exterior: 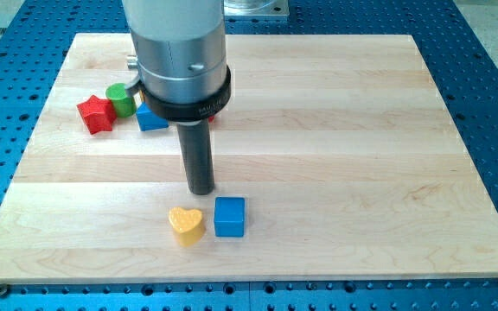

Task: Push the cube towards the bottom center of the board

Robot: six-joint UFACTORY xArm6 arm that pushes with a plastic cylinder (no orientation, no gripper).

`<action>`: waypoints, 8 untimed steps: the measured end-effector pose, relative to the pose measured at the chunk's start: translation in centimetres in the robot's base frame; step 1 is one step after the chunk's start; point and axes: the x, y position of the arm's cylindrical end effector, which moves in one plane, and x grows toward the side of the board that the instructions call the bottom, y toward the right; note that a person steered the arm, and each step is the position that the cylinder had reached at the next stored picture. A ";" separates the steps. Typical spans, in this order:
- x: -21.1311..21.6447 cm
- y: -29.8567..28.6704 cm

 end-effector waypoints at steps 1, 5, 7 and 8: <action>0.2 1.5; 1.4 2.0; 1.2 3.2; 1.2 4.0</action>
